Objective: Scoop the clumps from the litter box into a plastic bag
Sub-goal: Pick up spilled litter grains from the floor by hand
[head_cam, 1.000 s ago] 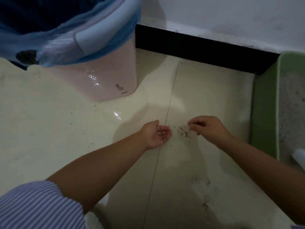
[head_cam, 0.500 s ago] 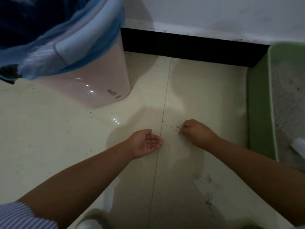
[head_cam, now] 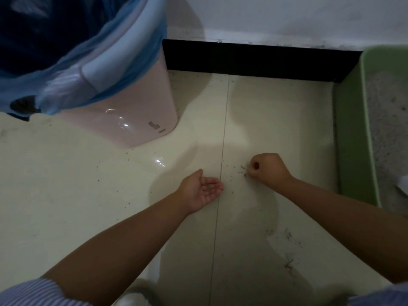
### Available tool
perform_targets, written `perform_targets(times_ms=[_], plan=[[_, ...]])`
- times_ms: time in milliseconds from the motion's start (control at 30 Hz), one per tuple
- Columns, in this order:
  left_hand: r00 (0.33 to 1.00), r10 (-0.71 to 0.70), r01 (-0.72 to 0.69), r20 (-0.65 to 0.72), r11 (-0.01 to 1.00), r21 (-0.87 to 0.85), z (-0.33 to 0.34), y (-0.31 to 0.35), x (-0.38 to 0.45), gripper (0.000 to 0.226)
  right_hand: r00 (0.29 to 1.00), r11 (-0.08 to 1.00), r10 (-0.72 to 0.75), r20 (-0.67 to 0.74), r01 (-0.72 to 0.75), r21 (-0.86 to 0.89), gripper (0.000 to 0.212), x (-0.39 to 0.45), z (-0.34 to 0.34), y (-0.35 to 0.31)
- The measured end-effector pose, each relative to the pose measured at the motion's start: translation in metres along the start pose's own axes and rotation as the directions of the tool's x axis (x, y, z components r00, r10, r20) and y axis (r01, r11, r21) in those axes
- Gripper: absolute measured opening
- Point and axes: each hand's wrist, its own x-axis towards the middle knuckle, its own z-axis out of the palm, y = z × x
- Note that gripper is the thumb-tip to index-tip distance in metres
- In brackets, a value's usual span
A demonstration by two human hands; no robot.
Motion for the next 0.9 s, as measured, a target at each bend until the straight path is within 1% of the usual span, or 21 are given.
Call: perform_targets(times_ms=[33,67,100,133,167,200,233,300,333,400,433,467,500,567,633,733,767,833,867,900], plan=[[1.0,-0.001,0.001,0.001,1.0,-0.014,0.001,0.0,0.001,0.054,0.998,0.983,0.055,-0.027,-0.05,0.178,0.026,0.0,-0.002,-0.001],[1.0,0.0,0.001,0.007,1.0,-0.024,0.003,0.0,0.002,0.054,0.997,0.931,0.082,-0.006,-0.075,0.358,0.017,-0.003,-0.007,-0.006],[1.0,-0.001,0.001,0.018,1.0,-0.026,0.006,-0.001,0.002,0.054,0.994,0.853,0.07,0.08,-0.101,0.513,0.01,-0.006,-0.012,-0.012],[0.999,-0.002,0.002,0.033,1.0,-0.028,0.009,-0.002,0.002,0.054,0.985,0.787,0.014,0.172,-0.117,0.606,0.009,-0.011,-0.018,-0.018],[0.999,-0.002,0.004,0.047,0.999,-0.033,0.012,-0.002,0.002,0.054,0.97,0.763,-0.054,0.235,-0.112,0.637,0.013,-0.014,-0.022,-0.02],[0.998,-0.003,0.005,0.056,0.999,-0.038,0.014,-0.002,0.002,0.052,0.963,0.78,-0.09,0.253,-0.09,0.62,0.017,-0.016,-0.027,-0.021],[0.998,-0.005,0.007,0.058,1.0,-0.03,0.016,-0.002,0.001,0.051,0.972,0.821,-0.084,0.22,-0.057,0.568,0.02,-0.015,-0.03,-0.017],[0.999,-0.004,0.004,0.045,1.0,0.018,0.017,-0.001,0.001,0.047,0.996,0.927,-0.012,0.086,-0.021,0.374,0.023,-0.009,-0.033,-0.001],[0.999,0.002,-0.003,0.035,0.999,0.038,0.016,0.0,0.001,0.046,0.999,0.967,0.0,0.047,-0.012,0.256,0.024,-0.006,-0.031,0.008],[1.0,0.008,-0.009,0.009,0.999,0.052,0.012,0.0,0.002,0.045,0.998,0.995,-0.049,0.041,0.045,0.09,0.028,-0.003,-0.019,0.024],[1.0,0.011,-0.011,0.0,0.998,0.054,0.01,0.001,0.002,0.044,0.993,0.993,-0.113,0.047,0.111,0.027,0.028,-0.003,-0.012,0.025],[1.0,0.013,-0.013,-0.006,0.998,0.055,0.007,0.001,0.003,0.044,0.978,0.978,-0.205,0.03,0.206,-0.014,0.027,-0.004,-0.006,0.024],[1.0,0.015,-0.015,-0.013,0.998,0.058,0.005,0.001,0.003,0.044,0.951,0.95,-0.31,0.027,0.31,-0.039,0.023,-0.004,0.0,0.023],[1.0,0.022,-0.02,-0.023,0.997,0.07,0.001,0.002,0.004,0.043,0.894,0.889,-0.447,0.013,0.446,-0.104,0.013,-0.003,0.012,0.018],[0.999,0.029,-0.027,-0.029,0.997,0.078,-0.002,0.004,0.004,0.043,0.866,0.843,-0.497,0.052,0.496,-0.207,0.008,0.001,0.017,0.01],[0.999,0.032,-0.03,-0.029,0.996,0.087,-0.003,0.005,0.005,0.043,0.84,0.789,-0.529,0.119,0.538,-0.297,0.006,0.006,0.012,0.008],[0.999,0.033,-0.03,-0.028,0.996,0.083,-0.002,0.005,0.006,0.043,0.829,0.774,-0.545,0.121,0.554,-0.307,0.009,0.007,0.01,0.011],[0.999,0.028,-0.026,-0.022,0.997,0.076,-0.001,0.005,0.007,0.043,0.805,0.756,-0.586,0.092,0.584,-0.295,0.025,0.008,0.009,0.019],[1.0,0.025,-0.024,-0.014,0.997,0.073,0.0,0.005,0.007,0.043,0.8,0.755,-0.596,0.072,0.589,-0.289,0.03,0.007,0.007,0.021],[1.0,0.023,-0.022,-0.006,0.997,0.07,0.0,0.005,0.007,0.043,0.799,0.755,-0.597,0.073,0.591,-0.284,0.029,0.005,0.006,0.022]])
